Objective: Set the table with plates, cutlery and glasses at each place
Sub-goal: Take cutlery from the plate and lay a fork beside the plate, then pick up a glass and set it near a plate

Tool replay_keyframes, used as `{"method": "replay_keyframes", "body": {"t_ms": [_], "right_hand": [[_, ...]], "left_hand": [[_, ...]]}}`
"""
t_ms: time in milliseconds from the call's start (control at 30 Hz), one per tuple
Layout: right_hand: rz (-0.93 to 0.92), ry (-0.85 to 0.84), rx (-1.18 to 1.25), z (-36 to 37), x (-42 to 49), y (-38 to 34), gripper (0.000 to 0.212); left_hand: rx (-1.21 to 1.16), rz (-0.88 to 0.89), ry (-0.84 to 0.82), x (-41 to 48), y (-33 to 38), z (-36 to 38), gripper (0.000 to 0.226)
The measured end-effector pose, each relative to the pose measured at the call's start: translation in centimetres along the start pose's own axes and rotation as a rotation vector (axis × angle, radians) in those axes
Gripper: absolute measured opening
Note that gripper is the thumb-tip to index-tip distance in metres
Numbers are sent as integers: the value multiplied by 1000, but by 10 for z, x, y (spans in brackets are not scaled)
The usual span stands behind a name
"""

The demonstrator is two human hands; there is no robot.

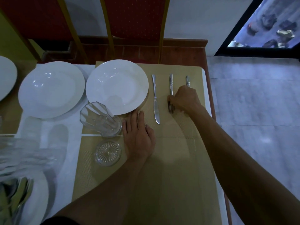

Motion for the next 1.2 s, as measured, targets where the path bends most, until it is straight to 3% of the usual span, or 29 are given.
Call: {"method": "replay_keyframes", "body": {"t_ms": [100,300,500,667,767,833,933,1033,1200], "right_hand": [[-27,-4,0,-9,-13,4,32],[62,-113,-35,-15,-65,53,26],[13,-167,-40,-7,-110,26,32],[-16,-199,-34,14,-129,5,33],[-73,-226,-26,30,-132,-20,32],[-92,-243,26,43,-131,-37,32],[-118,-284,108,66,-125,-65,63],[-122,-311,183,83,-118,-86,82],[-112,-330,203,94,-113,-99,80]], "left_hand": [[-19,-1,-7,6,9,14,51],[-172,48,-175,2,46,72,48],[-400,59,-416,-18,38,36,36],[-532,2,-371,-42,9,-24,29],[-634,-174,-326,-47,-29,-53,27],[-637,-286,-209,-40,-59,-71,20],[-567,-419,-60,-18,-94,-92,19],[-573,-403,-130,15,-91,-93,35],[-557,-342,-305,36,-72,-82,35]]}}
Point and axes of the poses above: each hand's wrist, its own x-axis towards the middle knuckle, its own z-axis out of the palm, y = z × x, the point moved 9 cm from there along x, towards the middle knuckle, and after that the axes turned 5 degrees about x, right-handed, at the moved point
